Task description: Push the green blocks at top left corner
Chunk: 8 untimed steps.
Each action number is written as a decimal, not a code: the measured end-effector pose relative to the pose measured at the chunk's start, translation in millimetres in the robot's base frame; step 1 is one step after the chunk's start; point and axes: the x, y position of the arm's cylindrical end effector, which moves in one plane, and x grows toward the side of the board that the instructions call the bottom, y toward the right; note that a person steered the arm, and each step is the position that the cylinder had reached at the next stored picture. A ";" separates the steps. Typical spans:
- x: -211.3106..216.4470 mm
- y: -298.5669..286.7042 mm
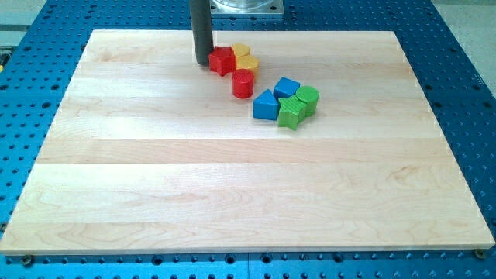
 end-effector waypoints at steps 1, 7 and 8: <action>-32.1 54.3; 155.6 218.5; 189.0 226.6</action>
